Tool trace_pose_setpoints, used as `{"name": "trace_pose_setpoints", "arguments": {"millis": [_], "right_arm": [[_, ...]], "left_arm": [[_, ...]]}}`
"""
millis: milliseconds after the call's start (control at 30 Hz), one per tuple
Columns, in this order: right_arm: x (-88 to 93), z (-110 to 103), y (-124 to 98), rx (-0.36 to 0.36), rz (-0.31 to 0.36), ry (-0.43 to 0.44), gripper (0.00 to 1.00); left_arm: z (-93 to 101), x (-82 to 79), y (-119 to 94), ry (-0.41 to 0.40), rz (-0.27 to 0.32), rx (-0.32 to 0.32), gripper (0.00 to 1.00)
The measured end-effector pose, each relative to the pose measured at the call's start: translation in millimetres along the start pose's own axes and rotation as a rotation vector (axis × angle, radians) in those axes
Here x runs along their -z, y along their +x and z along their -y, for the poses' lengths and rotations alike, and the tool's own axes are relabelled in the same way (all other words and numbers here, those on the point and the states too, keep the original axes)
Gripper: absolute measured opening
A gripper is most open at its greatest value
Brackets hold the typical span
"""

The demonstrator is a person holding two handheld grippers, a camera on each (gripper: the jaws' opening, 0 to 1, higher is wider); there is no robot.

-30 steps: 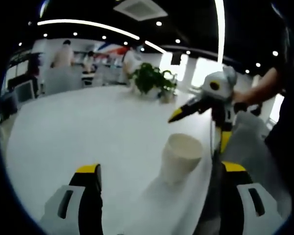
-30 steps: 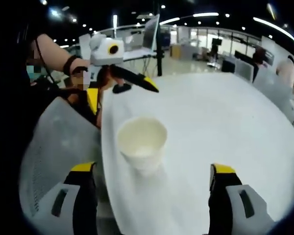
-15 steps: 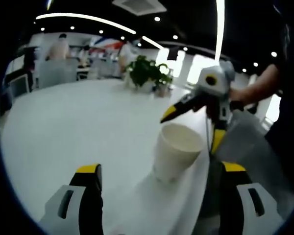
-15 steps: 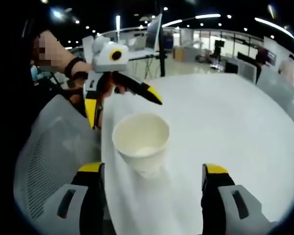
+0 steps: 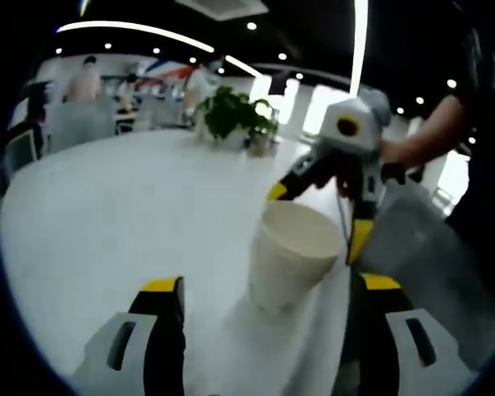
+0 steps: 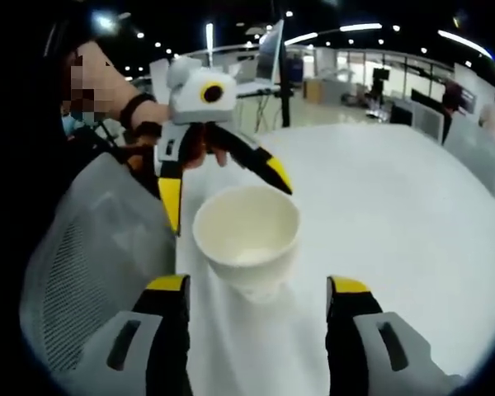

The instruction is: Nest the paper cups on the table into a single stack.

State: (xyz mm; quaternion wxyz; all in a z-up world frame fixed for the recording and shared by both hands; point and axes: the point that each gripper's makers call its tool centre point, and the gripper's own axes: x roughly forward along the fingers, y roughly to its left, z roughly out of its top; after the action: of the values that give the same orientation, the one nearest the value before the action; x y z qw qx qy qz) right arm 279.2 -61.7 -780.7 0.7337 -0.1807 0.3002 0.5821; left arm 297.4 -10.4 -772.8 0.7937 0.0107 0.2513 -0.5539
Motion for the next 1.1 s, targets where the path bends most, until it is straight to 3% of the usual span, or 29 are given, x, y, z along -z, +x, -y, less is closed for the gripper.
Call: {"name": "trace_pose_setpoints", "arguments": {"millis": [467,600,800,1100], "right_arm": [[-4.3,-0.5,4.7,-0.037,-0.004,-0.033,0.49],[-6.6,-2.0,6.0,-0.043,-0.001,-0.045,0.45],[-9.6,-3.8,8.7,-0.051,0.004,-0.062,0.4],[-11.2,-2.7,11.4,-0.046,0.003,-0.054,0.4]], "left_arm": [[3.9,-3.1,10.1,0.092,-0.029,0.027,0.69],[10.7,-4.2,10.4,0.15,-0.039,0.065,0.6],[14.5,-4.7,13.0,0.162,-0.044,0.087,0.57],[21.7,-9.7,17.7,0.182,-0.035,0.135,0.45]]}}
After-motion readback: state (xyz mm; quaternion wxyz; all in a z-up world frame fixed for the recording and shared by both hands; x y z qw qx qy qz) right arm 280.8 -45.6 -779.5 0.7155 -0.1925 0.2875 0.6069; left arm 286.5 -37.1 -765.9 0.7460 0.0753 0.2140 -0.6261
